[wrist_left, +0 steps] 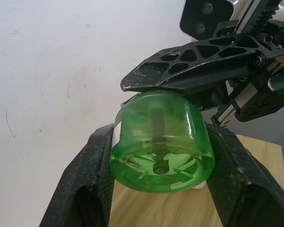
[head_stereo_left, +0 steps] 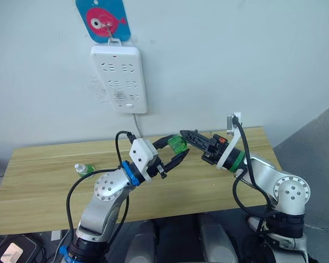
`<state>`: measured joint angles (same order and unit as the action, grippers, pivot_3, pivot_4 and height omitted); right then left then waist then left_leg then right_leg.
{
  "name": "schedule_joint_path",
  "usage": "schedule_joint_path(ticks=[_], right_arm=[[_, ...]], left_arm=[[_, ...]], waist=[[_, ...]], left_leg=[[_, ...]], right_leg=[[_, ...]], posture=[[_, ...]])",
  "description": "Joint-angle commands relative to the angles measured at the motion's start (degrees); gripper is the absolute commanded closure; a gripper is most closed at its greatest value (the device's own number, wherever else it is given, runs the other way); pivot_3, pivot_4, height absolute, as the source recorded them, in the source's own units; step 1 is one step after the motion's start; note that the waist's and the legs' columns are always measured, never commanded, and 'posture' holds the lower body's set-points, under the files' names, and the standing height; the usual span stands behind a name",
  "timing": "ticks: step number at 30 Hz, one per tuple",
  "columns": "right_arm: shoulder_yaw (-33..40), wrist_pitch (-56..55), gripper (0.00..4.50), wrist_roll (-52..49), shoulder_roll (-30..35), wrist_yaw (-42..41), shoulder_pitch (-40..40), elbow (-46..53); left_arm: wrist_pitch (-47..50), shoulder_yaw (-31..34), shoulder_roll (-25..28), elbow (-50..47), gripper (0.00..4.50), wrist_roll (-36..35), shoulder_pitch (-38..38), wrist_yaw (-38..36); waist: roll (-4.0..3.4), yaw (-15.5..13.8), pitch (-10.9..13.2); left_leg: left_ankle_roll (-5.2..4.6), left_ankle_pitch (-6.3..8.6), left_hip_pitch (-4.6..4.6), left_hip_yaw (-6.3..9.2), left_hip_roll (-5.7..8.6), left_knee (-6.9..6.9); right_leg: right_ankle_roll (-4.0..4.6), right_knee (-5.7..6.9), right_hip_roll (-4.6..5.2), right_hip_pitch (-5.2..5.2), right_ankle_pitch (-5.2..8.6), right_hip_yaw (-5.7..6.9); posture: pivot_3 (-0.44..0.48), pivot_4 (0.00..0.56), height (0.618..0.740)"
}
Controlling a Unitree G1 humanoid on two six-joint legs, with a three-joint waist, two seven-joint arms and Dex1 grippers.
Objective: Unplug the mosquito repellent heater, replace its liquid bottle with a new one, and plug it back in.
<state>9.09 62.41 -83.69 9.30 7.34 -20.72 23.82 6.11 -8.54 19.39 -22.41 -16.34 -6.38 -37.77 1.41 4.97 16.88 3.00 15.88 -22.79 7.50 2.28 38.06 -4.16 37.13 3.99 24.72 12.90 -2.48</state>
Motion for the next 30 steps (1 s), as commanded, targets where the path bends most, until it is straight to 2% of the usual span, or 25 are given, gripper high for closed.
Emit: schedule_joint_path(ticks=[1,3,5,7,10,13,16,20,26,30], right_arm=[[-0.88,-1.65,3.63,-0.83,2.44,-2.20,-0.16,1.38],[-2.54,-3.11,3.63,6.04,6.68,-6.65,-0.99,1.88],[-8.20,-8.16,3.63,18.49,11.70,-13.45,-1.32,2.99],[-15.74,-18.14,3.63,33.69,15.46,-18.34,-1.10,1.79],[-24.55,-36.85,3.63,55.54,16.27,-20.11,-1.12,-7.26],[-27.77,-51.84,3.63,67.66,13.06,-21.05,-2.09,-20.71],[-28.58,-61.87,3.63,75.10,10.18,-21.88,-4.63,-34.28],[-27.73,-70.10,3.63,79.73,6.61,-23.36,-7.87,-48.04],[-26.46,-75.41,3.63,83.54,2.82,-24.34,-11.90,-61.89],[-24.76,-77.24,3.63,84.41,1.03,-24.68,-13.15,-67.13]], left_arm=[[-1.01,1.22,2.46,-1.39,0.64,1.31,2.02,-0.43],[-0.85,3.44,5.87,-2.52,0.04,1.55,4.82,-1.45],[-0.52,6.76,9.70,-3.55,0.03,0.82,8.87,-2.70],[-0.50,9.87,12.76,-4.72,0.03,-0.20,13.07,-3.74],[-1.15,12.98,15.53,-7.09,0.03,-0.97,18.96,-5.13],[0.41,14.29,16.27,-10.19,0.03,-1.84,23.34,-5.02],[1.15,14.21,16.36,-12.59,0.03,-1.95,25.74,-4.70],[1.97,13.69,16.23,-14.31,0.03,-1.68,26.80,-4.14],[3.08,12.74,15.61,-14.33,0.03,-0.90,25.86,-2.88],[3.30,12.45,15.40,-14.22,0.03,-0.64,25.66,-2.54]], waist=[[0.00,0.02,0.00],[-0.01,0.02,0.00],[-0.01,0.09,0.00],[-0.01,0.11,0.00],[0.00,0.08,-0.01],[0.03,-0.09,-0.02],[0.05,-0.36,-0.03],[0.05,-0.35,-0.04],[0.04,-0.33,-0.03],[0.05,-0.32,-0.04]], left_leg=[[0.00,0.00,0.00,0.00,0.00,0.00],[0.00,0.00,0.01,0.00,0.00,-0.01],[0.00,0.00,0.00,-0.02,0.01,-0.01],[0.00,0.00,0.01,-0.04,-0.02,-0.03],[0.01,0.00,-0.01,-0.08,-0.09,-0.08],[0.02,-0.01,0.00,-0.15,-0.08,-0.07],[0.04,-0.02,-0.04,-0.18,-0.02,-0.04],[0.04,-0.02,0.00,-0.18,-0.04,-0.04],[0.05,-0.02,0.00,-0.17,-0.07,-0.07],[0.05,-0.02,0.01,-0.17,-0.07,-0.07]], right_leg=[[0.00,0.00,0.00,0.00,0.00,0.00],[0.00,0.00,0.00,0.00,0.00,0.00],[-0.01,-0.02,0.00,0.01,0.00,-0.01],[-0.01,-0.02,-0.02,0.06,0.01,0.00],[-0.01,0.01,-0.08,0.21,0.02,0.00],[-0.01,-0.04,-0.06,0.19,0.02,-0.05],[-0.01,-0.06,0.01,0.18,0.01,-0.10],[0.01,-0.04,0.00,0.18,-0.01,-0.11],[0.08,0.00,-0.05,0.21,-0.05,-0.11],[0.10,0.01,-0.04,0.20,-0.06,-0.12]], posture=[[-0.114,0.273,0.740],[-0.114,0.276,0.740],[-0.104,0.281,0.740],[-0.088,0.283,0.740],[-0.069,0.286,0.740],[-0.050,0.285,0.740],[-0.035,0.286,0.740],[-0.019,0.288,0.740],[-0.015,0.289,0.740],[-0.017,0.290,0.740]])
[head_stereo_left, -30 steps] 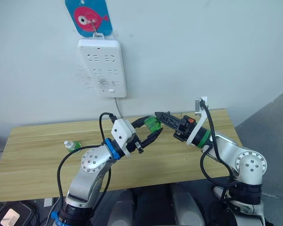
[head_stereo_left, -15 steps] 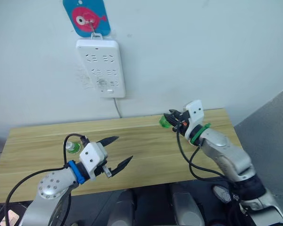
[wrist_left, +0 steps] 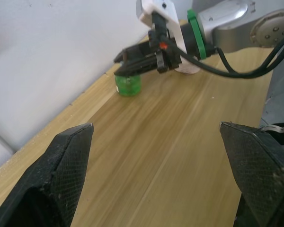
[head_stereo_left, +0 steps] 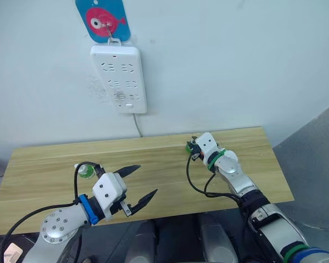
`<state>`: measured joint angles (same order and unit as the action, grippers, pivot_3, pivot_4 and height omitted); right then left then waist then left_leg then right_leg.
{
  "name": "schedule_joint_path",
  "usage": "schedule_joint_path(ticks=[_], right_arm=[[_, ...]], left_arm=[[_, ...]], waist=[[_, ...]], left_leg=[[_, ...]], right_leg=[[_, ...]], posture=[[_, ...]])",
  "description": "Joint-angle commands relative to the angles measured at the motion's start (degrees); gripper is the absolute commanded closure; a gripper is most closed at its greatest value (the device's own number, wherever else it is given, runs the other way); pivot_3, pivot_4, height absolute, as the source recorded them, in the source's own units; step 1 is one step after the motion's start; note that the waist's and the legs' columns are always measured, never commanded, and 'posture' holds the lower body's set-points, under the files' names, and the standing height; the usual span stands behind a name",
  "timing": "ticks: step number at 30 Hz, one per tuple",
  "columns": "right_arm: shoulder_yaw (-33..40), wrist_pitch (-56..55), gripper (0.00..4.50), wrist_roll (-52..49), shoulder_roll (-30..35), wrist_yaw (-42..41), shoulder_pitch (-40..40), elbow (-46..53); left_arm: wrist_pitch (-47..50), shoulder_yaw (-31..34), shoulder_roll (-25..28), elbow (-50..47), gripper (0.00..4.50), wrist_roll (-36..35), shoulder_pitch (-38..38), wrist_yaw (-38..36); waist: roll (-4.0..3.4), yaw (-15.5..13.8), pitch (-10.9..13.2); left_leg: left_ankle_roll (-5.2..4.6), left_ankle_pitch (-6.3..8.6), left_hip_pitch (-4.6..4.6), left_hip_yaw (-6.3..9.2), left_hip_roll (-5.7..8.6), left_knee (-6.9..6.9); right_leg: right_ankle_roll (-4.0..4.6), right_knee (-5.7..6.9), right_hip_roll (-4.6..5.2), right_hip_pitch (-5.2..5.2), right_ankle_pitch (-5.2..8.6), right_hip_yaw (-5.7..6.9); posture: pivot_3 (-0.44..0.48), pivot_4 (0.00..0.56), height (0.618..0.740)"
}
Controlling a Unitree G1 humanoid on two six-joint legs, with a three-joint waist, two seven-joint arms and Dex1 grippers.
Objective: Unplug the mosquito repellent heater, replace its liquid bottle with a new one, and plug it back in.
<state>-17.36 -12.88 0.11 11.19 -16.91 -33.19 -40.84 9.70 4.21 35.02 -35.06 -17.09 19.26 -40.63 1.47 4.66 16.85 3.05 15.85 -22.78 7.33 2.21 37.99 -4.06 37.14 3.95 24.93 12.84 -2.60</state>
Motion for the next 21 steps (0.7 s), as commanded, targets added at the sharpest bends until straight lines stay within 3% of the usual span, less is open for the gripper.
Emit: schedule_joint_path(ticks=[1,7,12,17,21], right_arm=[[2.38,-2.31,3.63,0.44,-1.24,-0.92,-0.73,-3.09],[5.56,-3.80,1.53,-0.67,-1.45,-4.34,0.78,-0.15],[5.92,4.09,0.02,-4.66,4.67,-14.73,8.18,21.38],[2.98,10.81,0.02,-9.18,14.96,-29.04,12.59,44.27],[1.96,18.22,0.02,-13.04,17.68,-34.06,11.49,53.24]], left_arm=[[-0.34,-0.35,-0.26,-1.53,0.03,0.21,0.05,0.36],[-2.20,0.48,-1.48,0.11,0.03,2.75,-0.15,2.38],[-1.29,3.91,-4.39,1.34,0.00,1.34,2.21,5.31],[-1.11,9.61,-9.13,3.34,0.00,1.20,8.40,10.39],[0.14,13.28,-13.81,4.45,0.00,1.15,13.14,14.90]], waist=[[0.00,0.00,0.00],[0.00,0.00,0.00],[-0.02,-0.05,0.01],[-0.01,0.14,0.01],[0.02,0.19,-0.01]], left_leg=[[0.00,0.00,0.01,0.01,0.00,0.00],[0.00,0.00,0.03,0.01,0.01,0.01],[0.00,0.00,-0.03,0.07,0.02,0.00],[-0.01,0.00,0.00,0.05,0.01,0.02],[-0.01,0.01,0.07,0.10,-0.05,0.00]], right_leg=[[0.01,0.01,0.00,-0.01,0.00,0.01],[0.02,0.04,0.00,-0.02,-0.01,0.00],[0.02,0.05,0.03,0.00,-0.01,0.02],[-0.01,0.01,0.04,-0.04,0.00,0.02],[0.00,-0.02,0.00,-0.15,0.02,0.10]], posture=[[-0.015,0.290,0.740],[-0.019,0.294,0.740],[-0.032,0.295,0.740],[-0.046,0.294,0.740],[-0.041,0.291,0.740]])
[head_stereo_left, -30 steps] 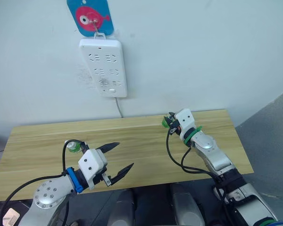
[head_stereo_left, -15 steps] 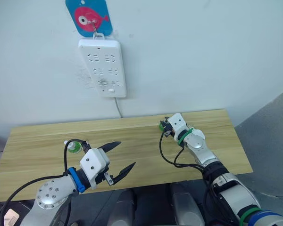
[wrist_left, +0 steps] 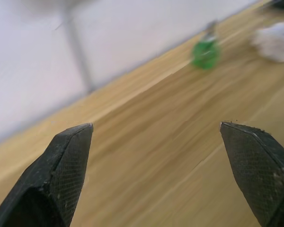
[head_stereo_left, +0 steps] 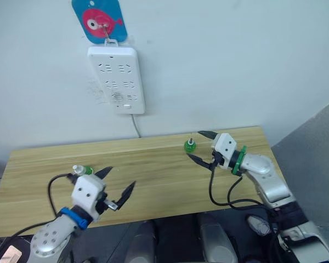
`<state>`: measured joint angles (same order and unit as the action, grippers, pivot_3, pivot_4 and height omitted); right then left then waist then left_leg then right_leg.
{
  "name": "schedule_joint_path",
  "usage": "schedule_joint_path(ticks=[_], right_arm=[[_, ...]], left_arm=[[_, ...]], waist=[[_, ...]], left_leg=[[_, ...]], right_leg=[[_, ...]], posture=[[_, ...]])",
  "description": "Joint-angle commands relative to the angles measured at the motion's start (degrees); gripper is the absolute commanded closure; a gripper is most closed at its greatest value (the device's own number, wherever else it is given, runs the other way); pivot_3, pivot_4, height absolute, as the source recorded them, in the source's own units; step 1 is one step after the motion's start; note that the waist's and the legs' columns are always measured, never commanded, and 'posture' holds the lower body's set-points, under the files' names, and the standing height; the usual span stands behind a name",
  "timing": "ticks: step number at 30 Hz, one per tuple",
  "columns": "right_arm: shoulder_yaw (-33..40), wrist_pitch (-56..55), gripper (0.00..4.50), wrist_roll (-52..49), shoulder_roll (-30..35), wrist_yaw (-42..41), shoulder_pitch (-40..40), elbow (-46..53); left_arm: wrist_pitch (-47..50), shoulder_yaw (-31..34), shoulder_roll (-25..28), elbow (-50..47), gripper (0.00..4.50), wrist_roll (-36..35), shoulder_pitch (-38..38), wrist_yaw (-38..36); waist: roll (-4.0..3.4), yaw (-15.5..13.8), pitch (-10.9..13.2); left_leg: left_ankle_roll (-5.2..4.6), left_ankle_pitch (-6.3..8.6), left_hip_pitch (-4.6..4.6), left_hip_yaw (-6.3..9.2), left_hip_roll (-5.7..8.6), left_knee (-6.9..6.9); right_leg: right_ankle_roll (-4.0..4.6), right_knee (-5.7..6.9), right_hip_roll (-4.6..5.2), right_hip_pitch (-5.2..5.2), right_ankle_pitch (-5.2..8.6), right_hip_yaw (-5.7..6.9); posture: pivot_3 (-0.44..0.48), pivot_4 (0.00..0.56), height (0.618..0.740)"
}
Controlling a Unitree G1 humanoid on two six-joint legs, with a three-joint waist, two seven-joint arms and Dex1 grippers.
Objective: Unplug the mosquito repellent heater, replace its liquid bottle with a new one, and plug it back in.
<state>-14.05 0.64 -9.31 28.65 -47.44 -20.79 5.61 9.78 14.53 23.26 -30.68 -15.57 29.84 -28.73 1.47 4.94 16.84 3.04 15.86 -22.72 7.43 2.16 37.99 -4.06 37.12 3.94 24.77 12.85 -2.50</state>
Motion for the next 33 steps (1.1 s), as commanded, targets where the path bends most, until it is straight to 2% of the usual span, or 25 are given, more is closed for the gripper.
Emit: schedule_joint_path(ticks=[1,4,10,16,18,25,33], right_arm=[[-1.76,6.82,0.02,-4.48,0.21,-4.34,-1.70,8.20],[-2.91,12.05,0.02,-5.85,-0.42,-5.62,-3.83,10.49],[-5.34,16.81,0.02,-4.89,-2.49,-5.70,-6.38,10.63],[-6.78,21.98,0.02,-3.66,-3.54,-3.85,-7.57,12.36],[-7.29,23.87,0.02,-3.15,-3.45,-3.40,-7.70,13.65],[-7.49,32.33,0.02,-4.67,-3.37,-1.57,-8.21,20.06],[-6.99,37.97,0.02,-7.14,-2.66,-1.35,-8.66,24.06]], left_arm=[[0.20,3.75,-2.99,0.62,0.00,-0.43,3.64,3.69],[0.50,5.79,-4.83,2.58,0.00,-0.41,5.09,5.59],[3.39,9.76,-7.65,7.69,0.00,-2.26,2.48,10.15],[3.28,9.34,-4.94,16.07,0.00,-0.30,-3.92,9.64],[2.59,9.62,-3.38,20.20,0.00,0.47,-7.79,9.93],[-1.11,9.41,1.40,32.26,0.00,1.63,-16.51,7.80],[-6.40,7.93,3.34,43.94,0.00,3.00,-24.71,6.26]], waist=[[0.01,-0.24,0.00],[0.01,-0.46,0.00],[0.02,-1.76,0.00],[-0.02,-2.39,0.22],[0.08,-2.48,0.63],[0.12,-2.60,2.63],[0.19,-2.64,4.24]], left_leg=[[0.00,0.00,0.01,0.04,0.00,0.01],[0.00,0.00,0.05,0.05,0.05,0.04],[0.00,0.00,0.11,0.13,0.05,0.06],[0.01,-0.01,0.14,0.16,0.07,0.06],[0.01,-0.01,0.26,0.19,0.05,0.05],[0.01,0.00,0.36,0.14,0.05,0.02],[0.01,0.00,0.36,0.15,0.06,-0.01]], right_leg=[[0.00,-0.02,0.00,-0.05,0.00,0.03],[0.00,-0.10,0.02,-0.15,0.01,0.03],[-0.01,-0.13,0.02,-0.25,0.01,0.12],[-0.01,-0.11,0.03,-0.28,0.01,0.14],[0.00,-0.10,0.00,-0.38,0.02,0.16],[-0.01,-0.13,0.00,-0.44,0.03,0.11],[-0.03,-0.16,0.06,-0.44,0.04,0.12]], posture=[[-0.037,0.291,0.740],[-0.020,0.292,0.740],[0.016,0.307,0.740],[0.023,0.345,0.740],[0.012,0.387,0.740],[-0.008,0.452,0.740],[-0.022,0.487,0.740]])
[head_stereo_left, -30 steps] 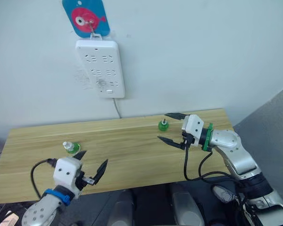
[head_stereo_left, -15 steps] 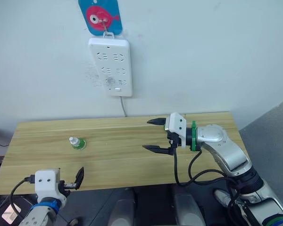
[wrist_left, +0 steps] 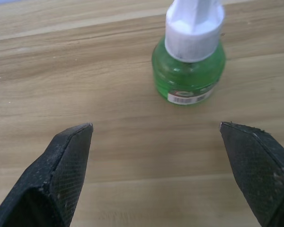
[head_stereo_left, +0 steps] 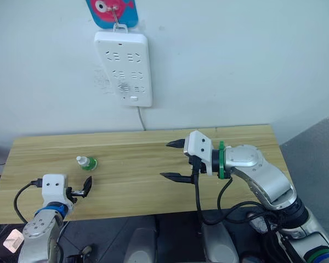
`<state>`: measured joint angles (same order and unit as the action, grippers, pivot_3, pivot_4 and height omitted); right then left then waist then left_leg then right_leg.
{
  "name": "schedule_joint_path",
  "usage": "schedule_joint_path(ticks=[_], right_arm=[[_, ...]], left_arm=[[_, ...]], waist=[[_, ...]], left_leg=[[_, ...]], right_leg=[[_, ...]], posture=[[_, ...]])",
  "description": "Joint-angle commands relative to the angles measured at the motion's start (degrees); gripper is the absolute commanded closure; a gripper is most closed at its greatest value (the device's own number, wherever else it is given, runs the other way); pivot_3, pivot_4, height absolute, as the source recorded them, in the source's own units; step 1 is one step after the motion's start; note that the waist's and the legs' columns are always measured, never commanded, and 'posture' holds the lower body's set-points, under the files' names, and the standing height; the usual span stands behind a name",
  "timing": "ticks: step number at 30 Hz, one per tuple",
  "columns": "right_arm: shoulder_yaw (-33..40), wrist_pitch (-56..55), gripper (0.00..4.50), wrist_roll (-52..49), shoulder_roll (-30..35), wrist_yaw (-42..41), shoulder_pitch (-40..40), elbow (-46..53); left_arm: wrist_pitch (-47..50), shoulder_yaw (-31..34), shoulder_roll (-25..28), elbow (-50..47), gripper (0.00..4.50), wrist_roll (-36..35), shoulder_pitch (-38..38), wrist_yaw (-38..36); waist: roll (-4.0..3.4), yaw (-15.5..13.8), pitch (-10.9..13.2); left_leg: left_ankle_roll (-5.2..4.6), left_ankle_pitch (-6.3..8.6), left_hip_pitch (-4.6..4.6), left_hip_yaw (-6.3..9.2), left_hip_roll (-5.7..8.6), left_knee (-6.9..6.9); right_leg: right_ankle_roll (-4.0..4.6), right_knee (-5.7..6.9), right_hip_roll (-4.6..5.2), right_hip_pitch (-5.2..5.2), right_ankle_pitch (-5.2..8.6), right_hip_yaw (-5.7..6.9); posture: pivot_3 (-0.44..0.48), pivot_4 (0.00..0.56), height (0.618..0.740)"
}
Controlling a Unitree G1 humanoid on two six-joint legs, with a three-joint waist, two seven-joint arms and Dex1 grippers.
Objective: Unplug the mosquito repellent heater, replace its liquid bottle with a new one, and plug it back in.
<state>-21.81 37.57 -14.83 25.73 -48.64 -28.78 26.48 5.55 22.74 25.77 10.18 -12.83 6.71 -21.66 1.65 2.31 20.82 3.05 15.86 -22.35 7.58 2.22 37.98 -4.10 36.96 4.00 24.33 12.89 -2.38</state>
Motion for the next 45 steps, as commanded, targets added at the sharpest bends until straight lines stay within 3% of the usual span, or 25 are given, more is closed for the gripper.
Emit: schedule_joint_path(ticks=[1,11,19,22,27,31,38,45], right_arm=[[0.88,1.41,0.02,-1.80,0.40,-0.16,-0.74,3.35],[1.70,4.53,0.02,-4.60,2.37,-0.47,-0.68,5.78],[2.48,6.85,0.02,-7.36,3.99,-0.25,-0.35,7.50],[2.76,7.50,0.00,-8.13,4.13,0.11,-0.48,7.71],[3.42,8.55,0.00,-8.99,4.54,0.61,-0.51,8.34],[3.92,9.06,0.00,-9.46,5.22,0.77,-0.21,8.79],[8.31,8.32,0.00,-12.13,8.55,0.20,2.60,10.81],[13.90,9.22,0.00,-16.46,12.95,-0.93,4.88,13.50]], left_arm=[[-2.40,-0.32,0.77,4.23,0.00,0.17,-2.54,-1.00],[-9.48,-3.02,1.91,17.12,0.00,1.80,-10.15,-4.15],[-14.70,-4.91,2.35,22.06,0.00,2.97,-12.53,-4.63],[-15.95,-5.44,2.35,23.25,0.58,3.13,-12.91,-4.84],[-18.27,-6.84,2.47,24.24,2.17,4.24,-12.81,-4.68],[-19.40,-7.00,2.40,24.24,2.27,4.65,-12.67,-3.94],[-17.77,-13.32,4.89,1.59,2.27,4.57,-6.77,-12.02],[-2.00,-22.78,11.06,-18.81,2.27,-2.02,-12.80,-26.82]], waist=[[0.04,-0.14,0.59],[-0.04,-0.49,1.49],[-0.06,-0.56,2.07],[-0.10,-0.59,2.13],[-0.12,-0.59,2.16],[-0.14,-0.59,2.26],[0.02,-0.85,2.30],[0.35,-1.30,2.07]], left_leg=[[0.00,0.00,0.01,0.00,0.00,0.02],[0.01,-0.06,0.29,-0.01,-0.01,-0.01],[0.01,-0.07,0.38,0.01,-0.32,-0.02],[0.01,-0.07,0.39,0.00,-0.33,-0.04],[0.02,-0.06,0.41,0.03,-0.38,-0.10],[0.02,-0.06,0.41,0.07,-0.40,-0.14],[0.05,-0.04,0.28,0.08,-0.42,-0.27],[0.15,-0.12,-0.24,0.12,-0.55,-0.27]], right_leg=[[-0.04,0.00,0.00,-0.02,0.02,0.00],[-0.38,-0.01,0.02,-0.20,0.18,-0.05],[-0.46,-0.05,0.07,-0.25,0.20,-0.11],[-0.48,-0.08,0.07,-0.24,0.20,-0.12],[-0.49,-0.11,0.07,-0.21,0.21,-0.12],[-0.53,-0.14,0.07,-0.19,0.26,-0.15],[-0.67,-0.47,0.13,-0.19,0.22,-0.19],[-0.98,-1.02,0.07,-0.20,-0.08,0.01]], posture=[[-0.024,0.489,0.740],[-0.028,0.503,0.740],[-0.024,0.510,0.740],[-0.025,0.512,0.740],[-0.028,0.509,0.740],[-0.028,0.514,0.740],[-0.016,0.464,0.740],[-0.051,0.415,0.740]])
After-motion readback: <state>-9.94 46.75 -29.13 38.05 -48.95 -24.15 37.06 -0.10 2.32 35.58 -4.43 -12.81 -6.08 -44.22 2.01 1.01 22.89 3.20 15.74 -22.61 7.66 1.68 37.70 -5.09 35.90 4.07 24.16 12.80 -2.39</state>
